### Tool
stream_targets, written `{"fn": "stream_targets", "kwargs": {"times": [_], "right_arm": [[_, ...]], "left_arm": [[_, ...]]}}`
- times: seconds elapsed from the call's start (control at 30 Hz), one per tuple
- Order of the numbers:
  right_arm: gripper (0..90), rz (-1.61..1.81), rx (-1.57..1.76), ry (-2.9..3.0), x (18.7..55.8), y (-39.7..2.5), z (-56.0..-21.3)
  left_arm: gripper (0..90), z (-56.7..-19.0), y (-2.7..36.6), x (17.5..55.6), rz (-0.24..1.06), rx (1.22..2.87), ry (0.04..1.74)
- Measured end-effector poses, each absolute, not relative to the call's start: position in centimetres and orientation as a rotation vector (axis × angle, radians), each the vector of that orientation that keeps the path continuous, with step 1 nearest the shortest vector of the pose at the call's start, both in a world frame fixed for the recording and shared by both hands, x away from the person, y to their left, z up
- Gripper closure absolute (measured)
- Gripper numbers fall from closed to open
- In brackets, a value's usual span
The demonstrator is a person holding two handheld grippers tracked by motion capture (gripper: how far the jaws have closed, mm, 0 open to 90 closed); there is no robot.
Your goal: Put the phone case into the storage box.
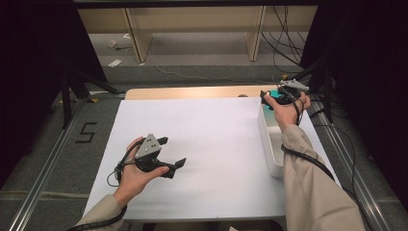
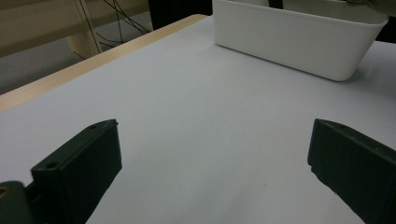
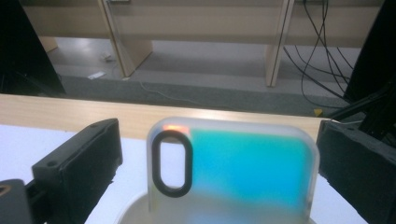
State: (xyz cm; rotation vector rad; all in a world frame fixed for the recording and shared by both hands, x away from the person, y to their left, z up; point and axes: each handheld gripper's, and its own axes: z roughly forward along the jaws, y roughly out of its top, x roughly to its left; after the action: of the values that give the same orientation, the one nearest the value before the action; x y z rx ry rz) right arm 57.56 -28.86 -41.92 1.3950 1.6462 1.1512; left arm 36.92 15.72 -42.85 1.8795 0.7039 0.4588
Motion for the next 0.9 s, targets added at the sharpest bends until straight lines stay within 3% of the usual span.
{"fn": "stream_targets", "kwargs": {"times": [0.9], "right_arm": [[2.5, 1.16, 1.38, 1.601, 56.0, -29.5, -40.9]], "left_arm": [[2.1, -43.0, 15.7, 37.0, 0.459, 1.879, 0.712]]}}
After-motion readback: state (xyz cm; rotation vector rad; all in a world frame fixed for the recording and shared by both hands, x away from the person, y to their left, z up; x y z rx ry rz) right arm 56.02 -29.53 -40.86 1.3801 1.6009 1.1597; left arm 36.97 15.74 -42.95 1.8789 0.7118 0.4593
